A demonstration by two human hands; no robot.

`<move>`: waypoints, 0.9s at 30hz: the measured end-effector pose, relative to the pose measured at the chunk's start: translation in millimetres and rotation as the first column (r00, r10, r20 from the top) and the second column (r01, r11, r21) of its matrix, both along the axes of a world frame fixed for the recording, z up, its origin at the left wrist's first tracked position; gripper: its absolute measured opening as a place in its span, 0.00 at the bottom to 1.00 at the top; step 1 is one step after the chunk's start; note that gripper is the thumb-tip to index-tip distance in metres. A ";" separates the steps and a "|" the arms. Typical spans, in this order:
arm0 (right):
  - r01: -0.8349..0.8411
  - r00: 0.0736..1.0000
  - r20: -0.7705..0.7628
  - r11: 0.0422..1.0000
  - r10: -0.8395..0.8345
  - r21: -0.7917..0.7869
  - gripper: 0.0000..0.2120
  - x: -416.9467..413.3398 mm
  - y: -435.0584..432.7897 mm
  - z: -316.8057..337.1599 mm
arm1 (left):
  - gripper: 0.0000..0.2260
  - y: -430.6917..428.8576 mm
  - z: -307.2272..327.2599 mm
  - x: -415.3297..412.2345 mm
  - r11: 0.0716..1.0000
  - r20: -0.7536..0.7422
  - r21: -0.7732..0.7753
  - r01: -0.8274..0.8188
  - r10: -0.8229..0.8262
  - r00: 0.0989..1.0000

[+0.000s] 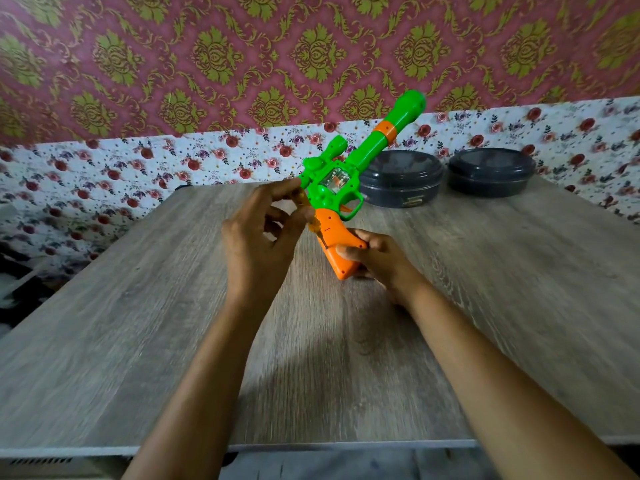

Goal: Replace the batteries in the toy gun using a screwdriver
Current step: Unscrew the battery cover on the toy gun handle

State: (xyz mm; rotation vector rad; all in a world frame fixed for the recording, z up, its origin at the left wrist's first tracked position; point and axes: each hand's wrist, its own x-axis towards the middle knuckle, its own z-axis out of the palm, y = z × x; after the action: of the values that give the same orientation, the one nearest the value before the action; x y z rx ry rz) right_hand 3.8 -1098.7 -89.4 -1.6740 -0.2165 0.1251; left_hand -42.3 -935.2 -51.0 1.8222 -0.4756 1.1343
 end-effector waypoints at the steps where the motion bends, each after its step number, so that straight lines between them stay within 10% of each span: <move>1: -0.002 1.000 0.002 1.000 0.002 -0.004 0.22 -0.1 -0.1 0.0 | 0.10 -0.4 0.6 -0.8 0.999 -0.001 -0.030 0.014 -0.014 1.000; 27: -0.012 1.000 -0.004 1.000 0.013 0.027 0.19 2.5 -2.3 -1.6 | 0.10 -3.2 0.8 -2.2 0.995 -0.112 -0.014 0.098 -0.098 0.989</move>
State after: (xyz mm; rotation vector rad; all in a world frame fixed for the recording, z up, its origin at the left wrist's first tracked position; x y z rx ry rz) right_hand 6.3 -1101.0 -91.0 -1.6453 -0.2246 0.1345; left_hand -44.5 -938.3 -50.2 1.8243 -0.4886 0.9604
